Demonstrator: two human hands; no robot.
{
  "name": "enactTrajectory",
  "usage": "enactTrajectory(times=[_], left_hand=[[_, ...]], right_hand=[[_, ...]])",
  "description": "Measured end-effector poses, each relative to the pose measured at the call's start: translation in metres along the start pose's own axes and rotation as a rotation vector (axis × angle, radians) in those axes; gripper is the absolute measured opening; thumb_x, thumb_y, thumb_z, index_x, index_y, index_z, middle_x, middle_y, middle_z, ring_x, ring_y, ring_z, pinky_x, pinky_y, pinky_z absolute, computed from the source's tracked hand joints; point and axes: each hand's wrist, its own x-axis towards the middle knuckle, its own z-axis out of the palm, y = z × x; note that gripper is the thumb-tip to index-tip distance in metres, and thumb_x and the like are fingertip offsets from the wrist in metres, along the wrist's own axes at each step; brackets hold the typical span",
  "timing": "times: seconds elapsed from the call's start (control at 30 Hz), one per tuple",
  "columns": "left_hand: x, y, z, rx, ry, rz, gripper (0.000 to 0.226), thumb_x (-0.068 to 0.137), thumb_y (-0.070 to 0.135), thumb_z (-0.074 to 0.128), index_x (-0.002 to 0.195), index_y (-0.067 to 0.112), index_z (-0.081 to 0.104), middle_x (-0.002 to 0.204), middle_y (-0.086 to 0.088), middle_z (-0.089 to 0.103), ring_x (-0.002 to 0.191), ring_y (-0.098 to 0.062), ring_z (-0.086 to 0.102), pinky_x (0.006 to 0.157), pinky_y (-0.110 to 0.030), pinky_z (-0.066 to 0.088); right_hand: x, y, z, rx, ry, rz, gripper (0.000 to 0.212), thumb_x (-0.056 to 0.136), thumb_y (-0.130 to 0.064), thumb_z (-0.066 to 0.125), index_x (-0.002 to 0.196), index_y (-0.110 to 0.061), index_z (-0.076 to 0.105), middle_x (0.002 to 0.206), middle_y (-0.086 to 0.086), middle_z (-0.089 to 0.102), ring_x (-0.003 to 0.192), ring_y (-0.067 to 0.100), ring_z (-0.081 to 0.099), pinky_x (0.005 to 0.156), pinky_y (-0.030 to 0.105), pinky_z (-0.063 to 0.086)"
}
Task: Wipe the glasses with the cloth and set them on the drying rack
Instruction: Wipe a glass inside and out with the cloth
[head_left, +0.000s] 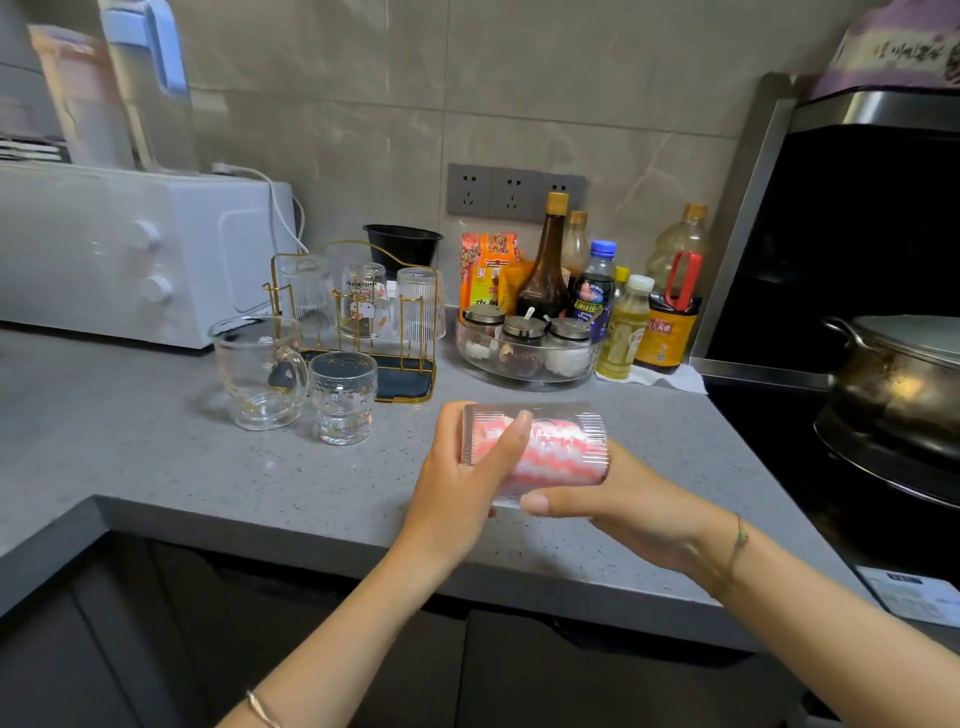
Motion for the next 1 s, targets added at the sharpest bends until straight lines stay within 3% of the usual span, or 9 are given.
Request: enactTrajectory(times=[0.3, 0.47, 0.53, 0.67, 0.77, 0.87, 1.0], left_hand=[[-0.004, 0.004, -0.008, 0.093, -0.015, 0.130, 0.051, 0.070, 0.066, 0.061, 0.104, 0.030, 0.048, 0.087, 0.016, 0.066, 0.077, 0.006, 0.063, 0.056, -0.013, 0.046], [0.000, 0.004, -0.013, 0.096, -0.001, 0.089, 0.045, 0.078, 0.063, 0.063, 0.103, 0.030, 0.048, 0.086, 0.024, 0.066, 0.077, 0.006, 0.063, 0.056, -0.013, 0.046], [0.001, 0.003, -0.013, 0.113, -0.007, 0.089, 0.049, 0.072, 0.068, 0.059, 0.102, 0.032, 0.047, 0.085, 0.025, 0.065, 0.077, 0.006, 0.063, 0.056, -0.013, 0.046], [0.004, -0.001, -0.012, 0.110, -0.012, 0.094, 0.053, 0.065, 0.073, 0.052, 0.101, 0.034, 0.047, 0.084, 0.024, 0.064, 0.075, 0.006, 0.062, 0.057, -0.013, 0.045], [0.004, 0.000, -0.008, 0.090, -0.035, 0.096, 0.042, 0.078, 0.068, 0.061, 0.100, 0.035, 0.046, 0.083, 0.024, 0.064, 0.075, 0.008, 0.061, 0.058, -0.015, 0.046], [0.005, 0.001, -0.003, 0.100, -0.077, 0.109, 0.033, 0.077, 0.056, 0.055, 0.100, 0.034, 0.045, 0.080, 0.028, 0.064, 0.073, 0.009, 0.061, 0.058, -0.013, 0.046], [0.008, 0.003, -0.004, 0.106, -0.122, 0.025, 0.039, 0.081, 0.077, 0.042, 0.101, 0.044, 0.041, 0.090, 0.023, 0.062, 0.080, 0.004, 0.062, 0.060, -0.020, 0.053]], right_hand=[[-0.004, -0.010, -0.009, -0.004, 0.053, 0.011, 0.039, 0.074, -0.006, 0.072, 0.111, -0.014, 0.065, 0.112, 0.006, 0.071, 0.107, 0.020, 0.066, 0.093, 0.024, 0.052], [-0.009, -0.016, -0.012, -0.030, 0.118, -0.002, 0.036, 0.068, -0.010, 0.070, 0.101, -0.021, 0.067, 0.101, -0.001, 0.075, 0.095, 0.013, 0.070, 0.081, 0.020, 0.055], [-0.009, -0.016, -0.012, -0.049, 0.110, 0.001, 0.036, 0.069, -0.009, 0.074, 0.102, -0.021, 0.067, 0.103, 0.000, 0.074, 0.097, 0.014, 0.070, 0.079, 0.019, 0.054], [-0.005, -0.014, -0.011, -0.054, 0.050, 0.011, 0.038, 0.074, -0.011, 0.071, 0.110, -0.021, 0.065, 0.112, 0.002, 0.071, 0.107, 0.018, 0.066, 0.093, 0.026, 0.052], [0.000, -0.013, -0.009, -0.020, -0.004, 0.012, 0.038, 0.079, -0.012, 0.066, 0.117, -0.014, 0.062, 0.118, 0.005, 0.069, 0.112, 0.021, 0.064, 0.099, 0.028, 0.049], [0.005, -0.014, -0.006, 0.007, 0.011, 0.011, 0.029, 0.081, -0.015, 0.068, 0.110, -0.017, 0.065, 0.114, 0.003, 0.071, 0.108, 0.018, 0.066, 0.092, 0.023, 0.051], [0.009, -0.011, -0.008, -0.020, 0.061, 0.013, 0.030, 0.081, -0.022, 0.062, 0.110, -0.016, 0.065, 0.111, 0.004, 0.071, 0.105, 0.020, 0.067, 0.095, 0.028, 0.051]])
